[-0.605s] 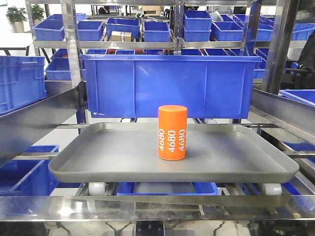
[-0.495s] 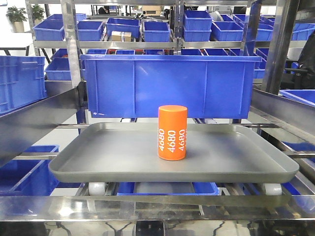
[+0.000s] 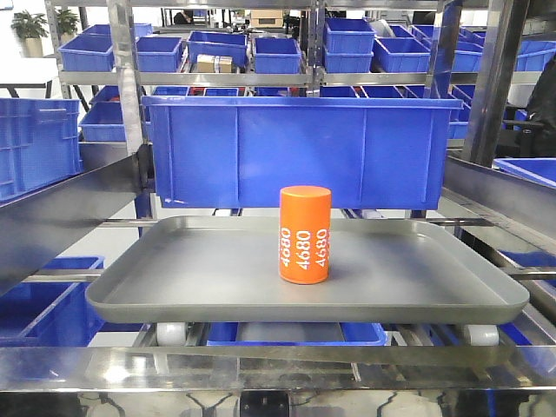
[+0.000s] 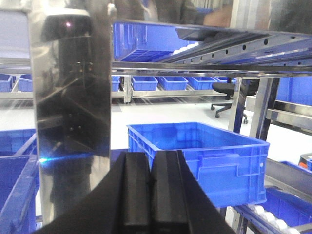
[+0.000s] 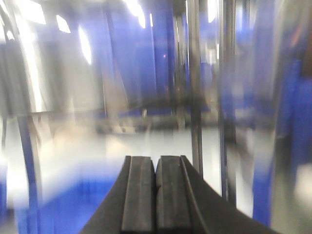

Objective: Grab orange capacitor from left shelf to right conveyor

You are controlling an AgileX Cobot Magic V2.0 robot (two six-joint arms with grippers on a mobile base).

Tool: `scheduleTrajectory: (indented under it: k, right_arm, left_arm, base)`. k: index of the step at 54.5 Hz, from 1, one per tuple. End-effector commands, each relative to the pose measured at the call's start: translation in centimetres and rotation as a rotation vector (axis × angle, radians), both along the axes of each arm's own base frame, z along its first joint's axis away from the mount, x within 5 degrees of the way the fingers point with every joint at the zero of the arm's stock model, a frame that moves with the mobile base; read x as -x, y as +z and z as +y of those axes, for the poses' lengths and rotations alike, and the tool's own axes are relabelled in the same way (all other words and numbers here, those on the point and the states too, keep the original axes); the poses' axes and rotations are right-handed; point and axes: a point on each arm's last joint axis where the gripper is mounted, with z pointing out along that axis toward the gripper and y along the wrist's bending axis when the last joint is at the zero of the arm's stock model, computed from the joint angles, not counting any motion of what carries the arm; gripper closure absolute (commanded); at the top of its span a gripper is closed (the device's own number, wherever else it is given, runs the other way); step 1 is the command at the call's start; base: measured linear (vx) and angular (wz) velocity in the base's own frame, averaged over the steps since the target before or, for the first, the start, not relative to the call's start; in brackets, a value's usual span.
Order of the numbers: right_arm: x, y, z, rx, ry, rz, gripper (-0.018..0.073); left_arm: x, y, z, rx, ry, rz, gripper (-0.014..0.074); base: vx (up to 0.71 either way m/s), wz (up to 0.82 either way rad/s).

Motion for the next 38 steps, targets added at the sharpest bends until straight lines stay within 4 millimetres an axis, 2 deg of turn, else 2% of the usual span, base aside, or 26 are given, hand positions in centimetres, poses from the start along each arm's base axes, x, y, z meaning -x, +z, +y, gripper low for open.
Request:
scheduleTrajectory:
  k: [1,4,8,11,18,24,29,38]
  right_arm:
    - [2.0,7.0,-0.1,0.037,-0.024,-0.219,0.057]
    - [2.8,11.0,-0.2,0.064,-0.038,-0.277,0.057]
    - [2.7,15.7,-0.2,0.097,-0.053,-0.292,0.057]
    - [1.5,18.3,-0.2,0.103,-0.055,-0.257,0.057]
    - [-1.1,22.4,0.0,0.089,-0.044,-0.166,0.057]
    - [-3.2,23.5,0.2,0.049,-0.013,-0.076,0.057]
    - [-4.5,23.3,0.4,0.015,0.014,-0.025,0.057]
    - [-5.3,23.0,0.5,0.002,0.024,-0.002,0.0561]
  left_arm:
    - [0.3,1.8,0.1,0.037,-0.005,-0.109,0.0603]
    - [0.3,1.8,0.1,0.037,-0.005,-0.109,0.0603]
    - [0.3,1.8,0.1,0.037,-0.005,-0.109,0.0603]
    - [0.3,1.8,0.1,0.037,-0.005,-0.109,0.0603]
    - [0.3,1.8,0.1,0.037,-0.005,-0.109,0.0603]
    - [0.3,1.8,0.1,0.037,-0.005,-0.109,0.0603]
    - [0.3,1.8,0.1,0.037,-0.005,-0.109,0.0603]
    - [0.3,1.8,0.1,0.037,-0.005,-0.109,0.0603]
  base:
    - [0.0,0.0]
    - [0.0,0.0]
    - [0.0,0.0]
    - [0.0,0.0]
    - [0.0,0.0]
    - [0.0,0.0]
    - [0.0,0.0]
    - [0.0,0.0]
